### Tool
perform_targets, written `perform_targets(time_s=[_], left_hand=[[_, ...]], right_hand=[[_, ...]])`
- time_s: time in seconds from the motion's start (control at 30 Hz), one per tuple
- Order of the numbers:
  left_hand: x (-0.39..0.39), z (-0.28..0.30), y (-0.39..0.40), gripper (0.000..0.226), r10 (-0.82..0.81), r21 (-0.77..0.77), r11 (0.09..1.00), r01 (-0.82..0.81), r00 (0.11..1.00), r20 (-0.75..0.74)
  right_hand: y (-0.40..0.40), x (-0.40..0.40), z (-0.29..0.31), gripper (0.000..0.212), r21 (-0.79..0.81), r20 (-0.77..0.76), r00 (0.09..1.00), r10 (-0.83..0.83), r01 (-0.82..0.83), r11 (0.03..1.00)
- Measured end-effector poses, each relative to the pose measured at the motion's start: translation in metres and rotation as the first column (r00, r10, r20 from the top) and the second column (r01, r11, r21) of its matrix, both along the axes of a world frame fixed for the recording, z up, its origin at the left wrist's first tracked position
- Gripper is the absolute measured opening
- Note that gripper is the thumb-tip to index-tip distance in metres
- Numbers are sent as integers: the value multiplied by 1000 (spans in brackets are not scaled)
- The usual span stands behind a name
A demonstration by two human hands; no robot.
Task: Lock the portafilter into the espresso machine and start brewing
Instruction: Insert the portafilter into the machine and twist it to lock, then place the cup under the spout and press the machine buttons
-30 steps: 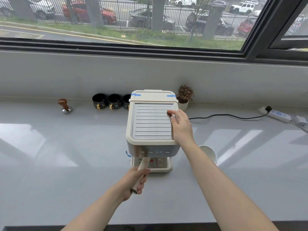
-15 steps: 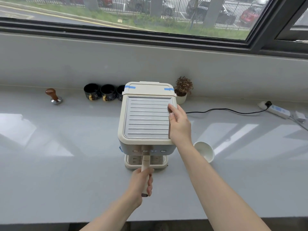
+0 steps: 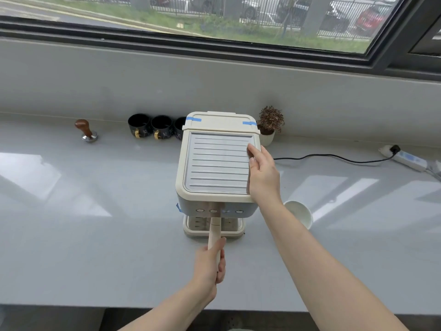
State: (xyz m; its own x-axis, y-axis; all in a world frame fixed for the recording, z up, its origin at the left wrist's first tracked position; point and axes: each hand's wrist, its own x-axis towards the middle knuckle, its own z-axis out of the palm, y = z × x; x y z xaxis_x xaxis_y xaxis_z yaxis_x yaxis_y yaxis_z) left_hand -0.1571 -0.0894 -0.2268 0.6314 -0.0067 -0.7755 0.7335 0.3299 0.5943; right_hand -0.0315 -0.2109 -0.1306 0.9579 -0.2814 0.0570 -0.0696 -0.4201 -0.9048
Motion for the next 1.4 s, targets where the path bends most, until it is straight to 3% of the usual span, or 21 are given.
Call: perform_targets(time_s=[0.17, 0.3, 0.37, 0.43, 0.5, 0.57, 0.67, 0.77, 0.83, 0.9, 0.97, 1.03, 1.23, 1.33, 1.4], left_hand=[[-2, 5, 2, 31, -75, 94, 993, 72, 996, 37], [0, 18, 17, 21, -317, 164, 942, 293, 936, 154], [4, 23, 32, 15, -396, 281, 899, 336, 898, 193], [14, 27, 52, 23, -343, 440, 873, 211, 907, 245], [27, 34, 75, 34, -262, 561, 828, 0, 884, 387], [43, 42, 92, 55, -385, 655, 750, -90, 746, 543], [60, 55, 95, 89, -660, 774, 631, -56, 486, 573], [67, 56, 92, 92, -756, 825, 544, -152, 338, 561], [69, 53, 93, 88, -756, 826, 522, -213, 333, 563], [69, 52, 93, 87, -760, 828, 512, -230, 328, 561], [70, 52, 91, 87, -761, 828, 509, -234, 327, 560], [69, 51, 90, 87, -760, 831, 505, -235, 335, 557], [70, 47, 91, 88, -752, 826, 507, -247, 341, 564], [70, 45, 90, 89, -758, 833, 496, -246, 346, 553], [70, 44, 89, 89, -756, 834, 496, -243, 352, 552]], right_hand=[[1, 0, -1, 38, 1, 6, 1000, -16, 16, 1000], [-1, -1, -1, 38, -3, 1, 1000, 0, 0, 1000], [-3, -2, 0, 37, 16, 3, 1000, 29, -29, 999], [-5, -1, -2, 37, 74, 6, 998, 70, -70, 995], [-7, -5, -3, 36, 193, 11, 994, 105, -105, 976], [-10, -12, -5, 34, 274, 30, 992, 121, -124, 954], [-17, -26, -10, 31, 274, 62, 992, 108, -121, 954], [-35, -45, -23, 31, 243, 72, 990, 120, -135, 961], [-52, -59, -48, 35, 140, -40, 996, 77, -71, 988], [-77, -71, -75, 34, -45, -202, 971, -124, 117, 992], [-102, -82, -97, 35, -236, -330, 857, -395, 330, 914], [-120, -89, -113, 37, -288, -437, 752, -493, 402, 869], [-130, -84, -133, 44, -92, -590, 673, -447, 494, 865], [-136, -78, -147, 56, -4, -657, 587, -473, 625, 781], [-143, -79, -160, 41, 95, -678, 607, -415, 632, 769]])
